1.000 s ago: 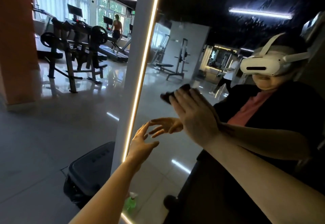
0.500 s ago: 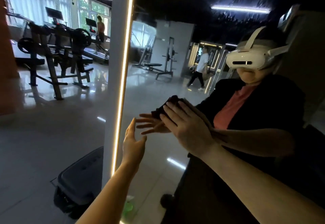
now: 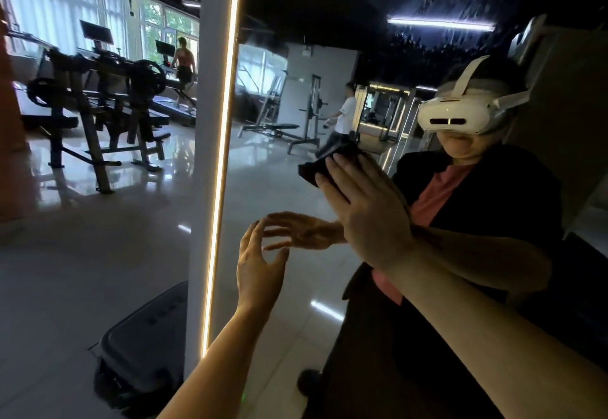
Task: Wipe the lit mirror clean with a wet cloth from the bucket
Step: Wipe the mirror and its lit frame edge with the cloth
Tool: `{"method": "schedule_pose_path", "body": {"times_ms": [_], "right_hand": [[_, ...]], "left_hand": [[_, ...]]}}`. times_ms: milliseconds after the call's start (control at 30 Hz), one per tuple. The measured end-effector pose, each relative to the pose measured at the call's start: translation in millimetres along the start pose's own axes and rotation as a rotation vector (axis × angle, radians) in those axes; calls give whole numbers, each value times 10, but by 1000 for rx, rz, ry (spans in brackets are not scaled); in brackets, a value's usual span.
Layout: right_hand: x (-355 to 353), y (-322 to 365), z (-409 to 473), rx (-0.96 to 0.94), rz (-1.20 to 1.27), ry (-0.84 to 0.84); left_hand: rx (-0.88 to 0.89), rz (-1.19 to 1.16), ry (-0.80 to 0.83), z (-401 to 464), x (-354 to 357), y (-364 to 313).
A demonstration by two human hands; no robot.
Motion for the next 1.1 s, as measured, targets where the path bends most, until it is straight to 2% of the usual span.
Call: {"method": "schedule_pose_path", "body": {"times_ms": [167, 233, 333, 400, 467, 567, 633, 833, 967, 1100], "right_hand": [[72, 341, -366, -347, 32, 193], [7, 151, -105, -255, 29, 137], [-173, -352, 476, 77, -37, -58], [-243, -492, 621, 180, -60, -116], [-177, -355, 554, 97, -80, -94], [-24, -63, 530, -124, -35, 41], [-12, -88, 733, -140, -52, 35], [-361, -794, 914, 55, -149, -29], [-873, -1429, 202, 293, -245, -187], [-1215, -1703, -454, 519, -267, -354]], "left_hand": [[115, 2, 52, 2, 31, -264], [119, -12, 66, 8, 42, -290], [137, -29, 81, 15, 89, -388], [142, -45, 92, -9, 123, -471], [148, -42, 77, -21, 126, -555], [181, -11, 32, 11, 131, -707], [201, 23, -10, 67, 167, -836], [406, 82, -98, 238, 419, -1278], [566, 123, -105, 118, 569, -1492], [656, 164, -94, 62, 635, -1521]]}}
Point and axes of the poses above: each hand's wrist, its own z-axis towards the middle knuckle, its own x-axis out of the palm, y = z × x, the point moved 4 cm from there along z, towards the middle knuckle, and after that the axes turned 5 degrees about -y, right-handed, at the moved point
